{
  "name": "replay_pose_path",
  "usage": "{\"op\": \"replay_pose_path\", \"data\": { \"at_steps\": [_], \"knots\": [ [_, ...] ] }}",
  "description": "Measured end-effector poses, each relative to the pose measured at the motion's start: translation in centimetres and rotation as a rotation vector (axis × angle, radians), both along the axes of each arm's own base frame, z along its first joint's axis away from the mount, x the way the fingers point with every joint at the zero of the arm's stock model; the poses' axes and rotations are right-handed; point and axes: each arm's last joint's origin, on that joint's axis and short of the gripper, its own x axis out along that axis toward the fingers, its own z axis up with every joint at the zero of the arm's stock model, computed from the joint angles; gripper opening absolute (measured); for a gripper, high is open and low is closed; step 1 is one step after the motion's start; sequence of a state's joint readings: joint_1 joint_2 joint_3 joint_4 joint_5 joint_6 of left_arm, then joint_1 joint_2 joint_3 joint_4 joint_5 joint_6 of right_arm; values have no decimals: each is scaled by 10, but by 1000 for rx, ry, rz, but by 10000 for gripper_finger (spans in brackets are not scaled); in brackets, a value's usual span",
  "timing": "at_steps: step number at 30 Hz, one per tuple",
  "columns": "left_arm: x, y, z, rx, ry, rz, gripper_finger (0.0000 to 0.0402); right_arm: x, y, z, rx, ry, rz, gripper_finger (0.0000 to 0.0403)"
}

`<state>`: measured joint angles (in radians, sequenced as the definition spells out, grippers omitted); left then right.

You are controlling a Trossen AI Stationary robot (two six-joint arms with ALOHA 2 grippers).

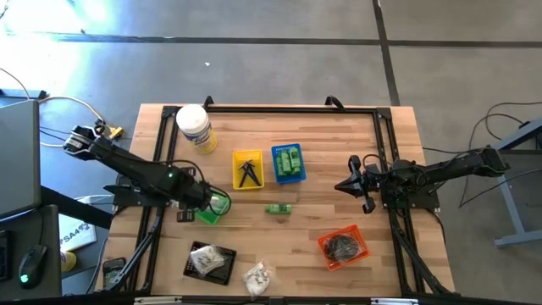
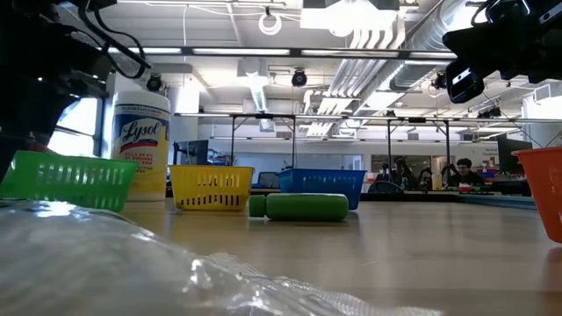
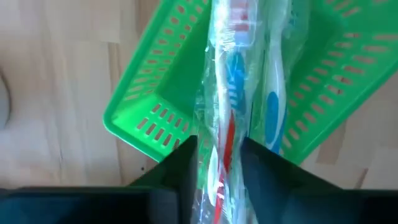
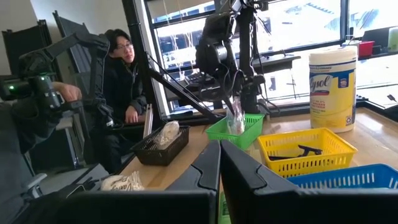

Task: Pick & Place Travel size toiletries
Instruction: Put the red toothbrush into the green bin, then put the shampoo into the blue bin

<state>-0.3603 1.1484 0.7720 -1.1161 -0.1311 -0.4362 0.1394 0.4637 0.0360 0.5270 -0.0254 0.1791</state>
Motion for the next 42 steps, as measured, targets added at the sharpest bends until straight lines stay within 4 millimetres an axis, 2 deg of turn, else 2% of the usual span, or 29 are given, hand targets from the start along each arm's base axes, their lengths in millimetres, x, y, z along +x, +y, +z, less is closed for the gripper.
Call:
{"op": "replay_pose_path", "data": {
  "at_steps": [8, 12, 15, 19, 22, 24, 28, 34, 37, 42],
  "knots": [
    [6, -2, 26, 1, -41, 7, 205, 0, 0, 0, 0, 0, 0, 3],
    [4, -1, 36, 13, -24, 8, 220, 0, 0, 0, 0, 0, 0, 3],
    [1, 0, 48, 39, -92, 3, 218, 0, 0, 0, 0, 0, 0, 3],
    [-17, -4, 74, 98, -365, -51, 203, 0, 0, 0, -1, 0, 5, 3],
    [-42, -1, 90, 113, -660, -47, 186, 0, 0, 0, -1, 0, 5, 3],
    [-60, 6, 93, 96, -841, 0, 170, 0, 0, 0, -1, 0, 5, 3],
    [-82, 19, 79, 39, -1117, 74, 119, 0, 0, 0, -1, 1, 5, 3],
    [-89, 26, 44, 101, -1382, 62, 16, 0, 0, 0, 0, 0, 2, 3],
    [-89, 27, 27, 169, -1449, 52, 9, 0, 0, 0, 0, 1, 0, 3],
    [-93, 31, 12, 235, -1480, 66, 2, 0, 0, 0, 0, 0, 0, 3]
  ]
}}
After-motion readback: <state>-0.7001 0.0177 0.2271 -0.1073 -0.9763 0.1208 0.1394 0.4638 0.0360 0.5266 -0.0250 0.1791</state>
